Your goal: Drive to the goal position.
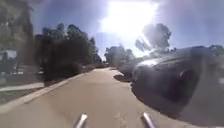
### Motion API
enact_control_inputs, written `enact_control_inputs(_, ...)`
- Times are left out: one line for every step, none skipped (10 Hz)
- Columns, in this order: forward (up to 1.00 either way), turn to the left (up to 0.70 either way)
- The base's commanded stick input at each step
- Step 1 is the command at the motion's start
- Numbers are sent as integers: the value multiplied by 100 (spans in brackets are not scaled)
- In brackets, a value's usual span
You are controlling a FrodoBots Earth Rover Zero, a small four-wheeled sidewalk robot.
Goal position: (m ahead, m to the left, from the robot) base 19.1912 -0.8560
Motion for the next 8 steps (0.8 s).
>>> enact_control_inputs(100,7)
enact_control_inputs(100,5)
enact_control_inputs(100,0)
enact_control_inputs(100,0)
enact_control_inputs(100,0)
enact_control_inputs(100,25)
enact_control_inputs(100,31)
enact_control_inputs(100,37)
